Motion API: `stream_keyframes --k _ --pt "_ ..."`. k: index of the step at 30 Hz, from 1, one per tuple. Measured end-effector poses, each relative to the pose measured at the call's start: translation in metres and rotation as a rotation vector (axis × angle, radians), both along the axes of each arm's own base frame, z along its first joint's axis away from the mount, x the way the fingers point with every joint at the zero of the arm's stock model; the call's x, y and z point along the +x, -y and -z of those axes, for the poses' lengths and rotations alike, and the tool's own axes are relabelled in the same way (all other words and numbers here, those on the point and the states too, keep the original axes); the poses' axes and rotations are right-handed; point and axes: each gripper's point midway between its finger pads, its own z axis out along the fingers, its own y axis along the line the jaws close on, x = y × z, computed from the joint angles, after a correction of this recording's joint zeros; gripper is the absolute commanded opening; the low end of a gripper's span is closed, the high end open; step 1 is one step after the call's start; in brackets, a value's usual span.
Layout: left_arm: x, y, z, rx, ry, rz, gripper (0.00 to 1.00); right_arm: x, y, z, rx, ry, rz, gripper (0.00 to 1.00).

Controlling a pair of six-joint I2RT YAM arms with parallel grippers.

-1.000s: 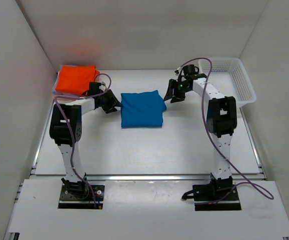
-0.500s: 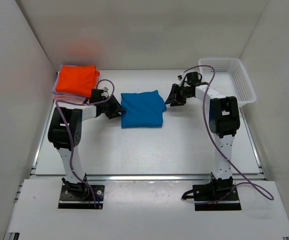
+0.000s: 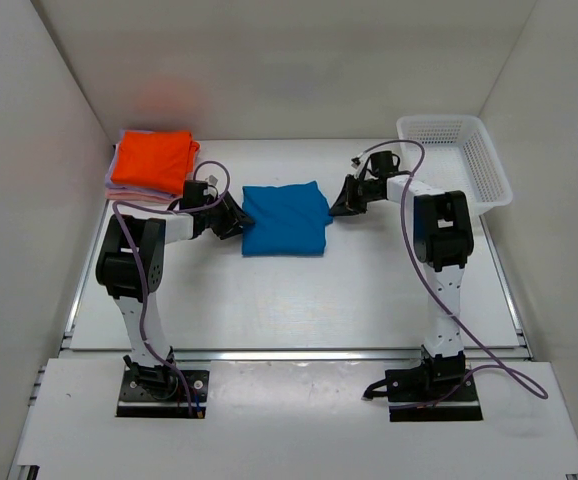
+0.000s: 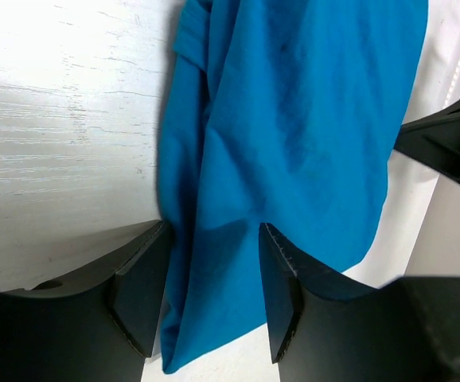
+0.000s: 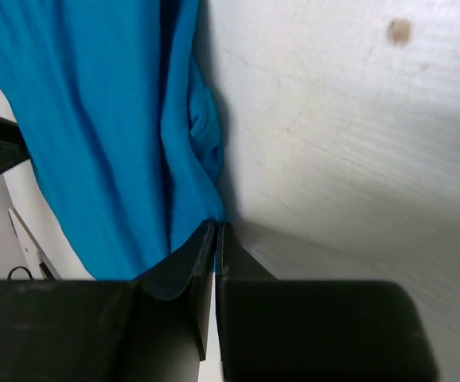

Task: Fold and stack the t-shirts
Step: Put the neatly folded tshirt into the corner of the board with the left arm

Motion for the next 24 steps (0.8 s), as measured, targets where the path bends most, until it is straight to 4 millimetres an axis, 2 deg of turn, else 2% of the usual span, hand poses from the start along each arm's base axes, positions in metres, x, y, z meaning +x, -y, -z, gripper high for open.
stream_keyframes --k 3,7,10,14,17,20,23,24 --pt "0.000 0.001 0.000 -0.007 0.006 0.003 0.59 -0.015 -0.003 0.006 0.016 -0.038 -0.009 0.00" --pt "0.000 0.002 0.000 -0.015 0.010 0.000 0.59 -0.037 -0.004 0.001 0.018 -0.071 -0.014 0.00" --pt "-0.001 0.002 0.000 -0.018 0.011 0.000 0.59 -0.050 -0.010 -0.013 0.022 -0.078 -0.025 0.00" --pt "-0.001 0.002 0.000 -0.019 0.014 0.000 0.59 -0.061 -0.020 -0.040 0.055 -0.064 -0.041 0.00" --pt "-0.001 0.003 0.000 -0.024 0.016 -0.003 0.59 -0.078 -0.027 -0.051 0.069 -0.074 -0.050 0.00" --pt "-0.001 0.003 0.000 -0.028 0.016 -0.003 0.60 -0.095 -0.031 -0.048 0.052 -0.105 -0.051 0.00" --pt "-0.001 0.005 0.000 -0.027 0.018 0.003 0.62 -0.114 -0.040 -0.032 0.014 -0.146 -0.066 0.00" --pt "-0.001 0.007 -0.001 -0.026 0.019 0.008 0.63 -0.121 -0.042 -0.026 -0.004 -0.164 -0.067 0.05"
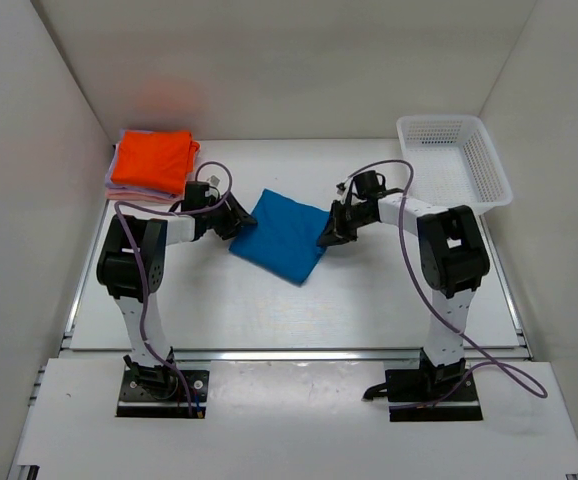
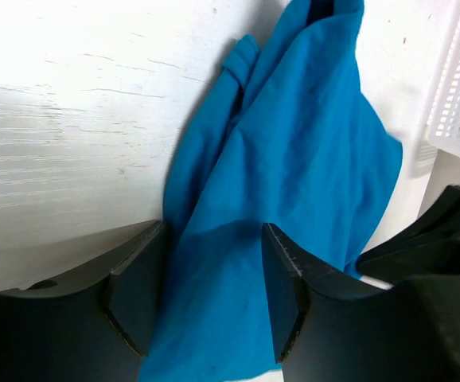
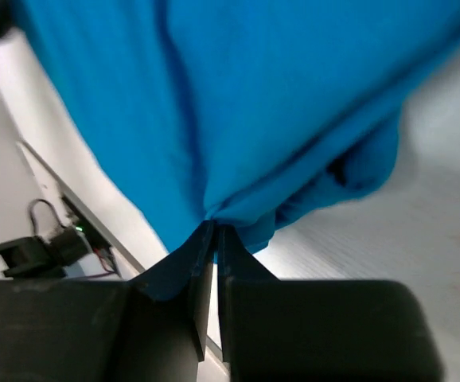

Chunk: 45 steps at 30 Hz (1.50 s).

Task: Fold and stack the t-shirts
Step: Put the neatly folded tshirt into the corner of the board with the left arm

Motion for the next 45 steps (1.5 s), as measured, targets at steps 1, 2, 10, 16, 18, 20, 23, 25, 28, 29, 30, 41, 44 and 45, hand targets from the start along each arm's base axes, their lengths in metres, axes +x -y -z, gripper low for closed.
stream_keyframes --k 1,2,10,16,18,20,23,25,28,29,30,41,44,45 --pt "-0.001 0.002 0.000 0.004 0.000 0.007 0.64 -0.005 -0.001 0.005 -0.016 -0.015 0.000 0.10" --pt "-0.001 0.004 -0.001 0.008 -0.003 0.017 0.64 -0.010 -0.002 0.009 -0.032 -0.027 -0.003 0.15" --pt "-0.005 0.028 -0.001 0.062 -0.026 0.126 0.64 -0.018 0.014 0.006 -0.090 -0.001 0.036 0.28" --pt "-0.013 0.048 0.013 0.110 -0.084 0.241 0.00 -0.009 0.056 -0.044 -0.054 0.128 0.149 0.27" --pt "-0.012 0.055 0.013 0.130 -0.081 0.280 0.00 -0.008 0.070 -0.059 -0.041 0.168 0.186 0.27" --pt "-0.011 0.058 0.012 0.158 -0.083 0.303 0.00 -0.008 0.083 -0.072 -0.029 0.202 0.221 0.26" --pt "-0.005 0.050 0.010 0.243 -0.092 0.298 0.00 -0.008 0.094 -0.087 -0.010 0.243 0.247 0.26" --pt "0.003 0.039 0.006 0.316 -0.089 0.277 0.00 -0.009 0.098 -0.095 0.001 0.269 0.250 0.25" --pt "0.028 0.011 -0.009 0.429 -0.051 0.211 0.00 -0.010 0.100 -0.105 0.010 0.300 0.251 0.24" --pt "0.038 0.000 -0.015 0.461 -0.033 0.185 0.00 -0.010 0.100 -0.108 0.011 0.313 0.250 0.24" --pt "0.048 -0.012 -0.022 0.494 -0.015 0.155 0.00 -0.011 0.100 -0.112 0.011 0.324 0.248 0.22" --pt "0.147 -0.104 -0.127 0.757 0.220 -0.107 0.00 -0.016 0.082 -0.129 0.015 0.371 0.205 0.21" --pt "0.172 -0.117 -0.146 0.780 0.269 -0.157 0.00 -0.023 0.074 -0.127 0.024 0.375 0.189 0.21" --pt "0.181 -0.122 -0.152 0.781 0.287 -0.173 0.00 -0.029 0.070 -0.125 0.029 0.367 0.184 0.21"
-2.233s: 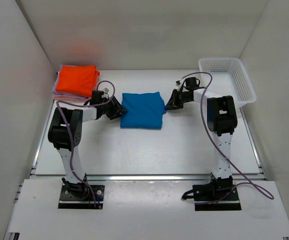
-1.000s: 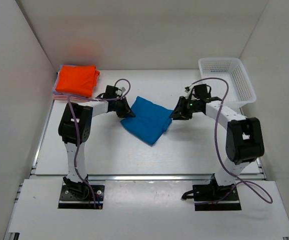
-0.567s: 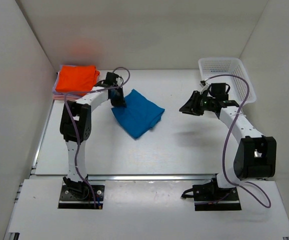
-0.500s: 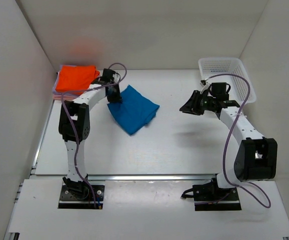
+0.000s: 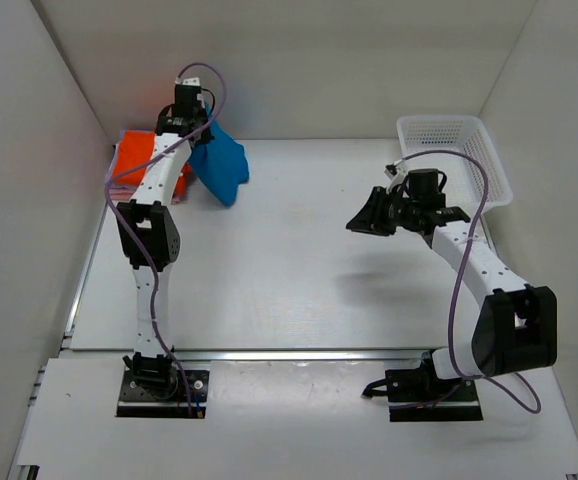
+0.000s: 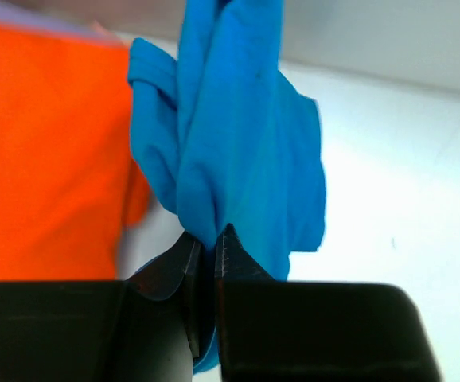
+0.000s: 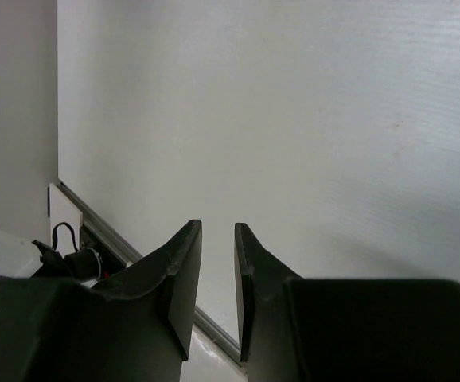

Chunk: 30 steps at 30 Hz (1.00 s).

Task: Fold and stack the t-shirts
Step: Put the neatly folded tshirt into the corner of the board with the left arm

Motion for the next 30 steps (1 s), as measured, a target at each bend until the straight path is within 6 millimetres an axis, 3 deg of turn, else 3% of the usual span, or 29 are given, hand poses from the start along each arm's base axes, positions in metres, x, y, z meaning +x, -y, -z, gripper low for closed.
stream_keyframes --k 3,5,11,15,18,26,30 --pt "0.023 -0.020 -0.012 -0.003 0.056 -0.035 0.00 -0.015 -0.008 0.009 0.008 -0.030 -0.019 0.22" --pt "0.027 -0.038 -0.012 -0.003 0.062 -0.065 0.00 -0.021 -0.011 0.013 0.010 -0.049 -0.025 0.22" --pt "0.013 -0.115 0.005 -0.011 0.011 -0.176 0.00 -0.021 -0.013 0.013 0.017 -0.051 -0.022 0.21" --pt "0.008 -0.151 0.009 -0.027 0.002 -0.226 0.00 -0.022 -0.019 0.014 0.022 -0.053 -0.034 0.21" --pt "0.008 -0.158 0.004 -0.061 0.014 -0.225 0.00 -0.024 -0.025 0.017 0.023 -0.068 -0.047 0.21" --pt "0.016 -0.140 -0.021 -0.159 0.080 -0.186 0.00 -0.025 -0.028 0.018 0.027 -0.079 -0.047 0.21" --pt "0.015 -0.152 -0.036 -0.188 0.120 -0.207 0.00 -0.025 -0.027 0.018 0.027 -0.080 -0.047 0.22"
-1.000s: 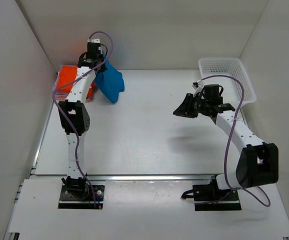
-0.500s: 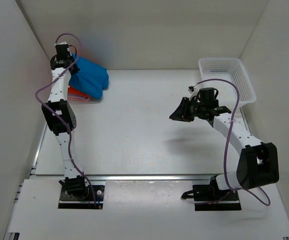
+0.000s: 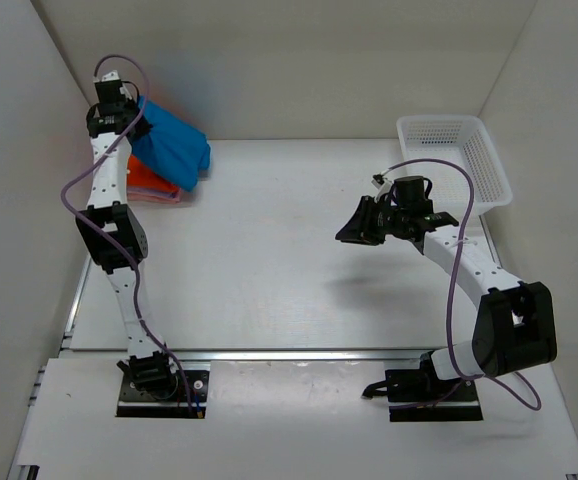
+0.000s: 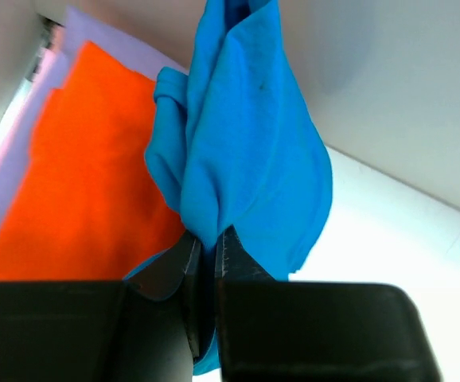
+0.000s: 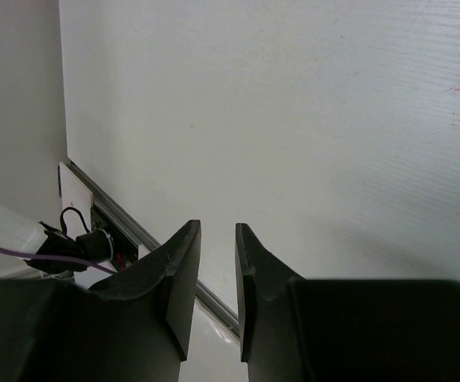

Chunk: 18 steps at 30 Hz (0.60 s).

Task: Fold and stack the t-shirts
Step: Put the neatly folded tshirt into the corner of the board with the left arm

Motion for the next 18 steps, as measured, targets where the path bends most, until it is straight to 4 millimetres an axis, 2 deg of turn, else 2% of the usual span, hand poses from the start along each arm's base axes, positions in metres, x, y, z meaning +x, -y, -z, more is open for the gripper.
stream_keyframes --k 5,16,17,18 --pt "-0.005 -0.022 -0.012 -0.001 0.020 -0.038 0.00 -0.001 -0.002 0.000 0.002 -0.003 -0.004 0.22" --pt "-0.014 -0.054 -0.010 -0.012 0.014 -0.099 0.00 -0.006 -0.011 0.005 0.002 -0.027 -0.028 0.21" --pt "-0.014 -0.058 -0.009 -0.015 0.012 -0.108 0.04 -0.006 -0.012 0.007 0.001 -0.031 -0.028 0.21" --pt "-0.015 -0.062 -0.009 -0.017 0.012 -0.115 0.23 -0.007 -0.012 0.008 -0.001 -0.035 -0.029 0.21"
